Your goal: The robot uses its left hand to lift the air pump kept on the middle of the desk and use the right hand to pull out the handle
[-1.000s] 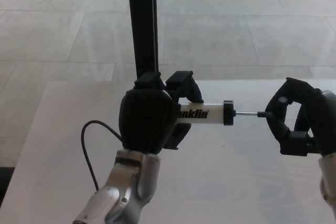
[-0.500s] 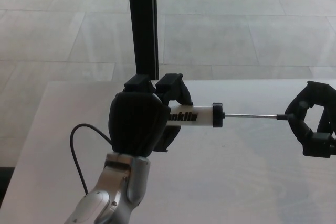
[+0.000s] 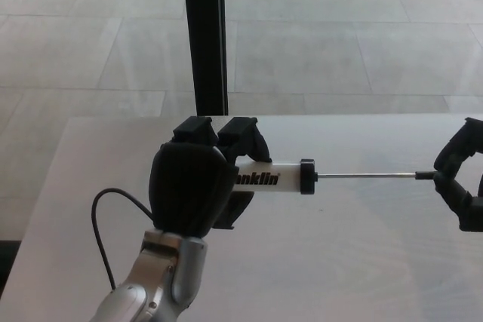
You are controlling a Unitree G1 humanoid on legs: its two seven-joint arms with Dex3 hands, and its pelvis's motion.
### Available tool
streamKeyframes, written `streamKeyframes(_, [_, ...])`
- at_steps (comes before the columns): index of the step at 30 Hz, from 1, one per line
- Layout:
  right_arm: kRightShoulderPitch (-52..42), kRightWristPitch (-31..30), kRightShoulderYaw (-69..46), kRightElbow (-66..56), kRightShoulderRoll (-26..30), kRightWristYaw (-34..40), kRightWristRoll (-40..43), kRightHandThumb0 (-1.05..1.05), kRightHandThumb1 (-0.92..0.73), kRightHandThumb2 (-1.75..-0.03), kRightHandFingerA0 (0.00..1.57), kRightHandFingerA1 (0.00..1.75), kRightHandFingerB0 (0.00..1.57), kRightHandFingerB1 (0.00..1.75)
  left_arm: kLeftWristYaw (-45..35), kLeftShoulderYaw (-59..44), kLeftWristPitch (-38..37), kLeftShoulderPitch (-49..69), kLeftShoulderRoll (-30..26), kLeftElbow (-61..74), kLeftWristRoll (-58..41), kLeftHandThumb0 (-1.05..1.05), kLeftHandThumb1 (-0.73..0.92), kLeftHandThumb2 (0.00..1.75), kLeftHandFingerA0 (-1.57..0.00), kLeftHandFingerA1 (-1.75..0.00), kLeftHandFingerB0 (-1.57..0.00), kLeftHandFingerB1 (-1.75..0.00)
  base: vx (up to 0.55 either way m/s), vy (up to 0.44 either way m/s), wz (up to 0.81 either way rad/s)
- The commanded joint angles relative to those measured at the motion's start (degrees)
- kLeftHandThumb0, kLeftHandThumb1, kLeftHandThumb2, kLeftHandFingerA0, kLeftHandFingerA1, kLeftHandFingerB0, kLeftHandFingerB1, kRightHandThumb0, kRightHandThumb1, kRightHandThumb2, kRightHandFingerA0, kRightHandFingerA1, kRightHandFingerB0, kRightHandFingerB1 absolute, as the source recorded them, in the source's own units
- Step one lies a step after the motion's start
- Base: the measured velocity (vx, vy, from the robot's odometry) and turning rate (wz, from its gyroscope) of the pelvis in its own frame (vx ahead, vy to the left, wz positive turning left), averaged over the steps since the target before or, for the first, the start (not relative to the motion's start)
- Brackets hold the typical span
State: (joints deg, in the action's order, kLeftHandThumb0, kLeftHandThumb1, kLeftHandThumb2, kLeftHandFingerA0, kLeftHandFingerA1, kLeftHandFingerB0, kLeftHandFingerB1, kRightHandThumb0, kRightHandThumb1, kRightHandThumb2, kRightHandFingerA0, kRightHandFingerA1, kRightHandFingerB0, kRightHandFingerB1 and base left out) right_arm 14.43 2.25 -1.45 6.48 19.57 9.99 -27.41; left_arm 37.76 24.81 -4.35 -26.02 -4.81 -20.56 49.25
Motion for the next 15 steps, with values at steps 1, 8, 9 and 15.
streamKeyframes(1, [-0.5, -0.2, -2.6, 1.9, 2.6, 1.1, 0.5, -0.17, -0.43, -1.2, 0.89, 1.75, 0.78, 1.52, 2.3, -2.4, -0.1, 1.6, -2.8, -1.2, -0.3, -0.07, 0.46, 1.1, -0.86, -1.75, -0.8, -1.63, 0.0, 0.0, 0.0])
streamKeyframes(8, [-0.2, 1.0, -2.7, 1.8, 2.1, -1.1, 2.7, -0.24, -0.69, -0.79, 0.84, 1.55, 0.7, 0.79, 2.4, -2.5, -0.7, 1.8, -2.5, -1.4, 0.1, -0.09, 0.46, 1.11, -0.85, -1.75, -0.79, -1.63, 0.0, 0.0, 0.0])
streamKeyframes(9, [-0.2, 0.2, -2.6, 0.9, 2.5, -4.1, 4.0, -0.24, -0.69, -0.79, 0.84, 1.55, 0.7, 0.79, 2.5, -2.2, -0.7, 1.6, -2.5, -1.8, 0.5, -0.09, 0.46, 1.11, -0.85, -1.75, -0.79, -1.63, 0.0, 0.0, 0.0])
streamKeyframes(15, [-0.4, -6.1, 0.9, -2.8, 9.8, -17.3, 2.2, -1.03, -0.71, -1.05, 0.0, 0.13, 0.0, 0.0, 1.5, -1.4, 0.5, 2.2, -2.2, -1.7, 1.1, -0.12, 0.46, 1.16, -0.88, -1.75, -0.77, -1.61, 0.0, 0.0, 0.0])
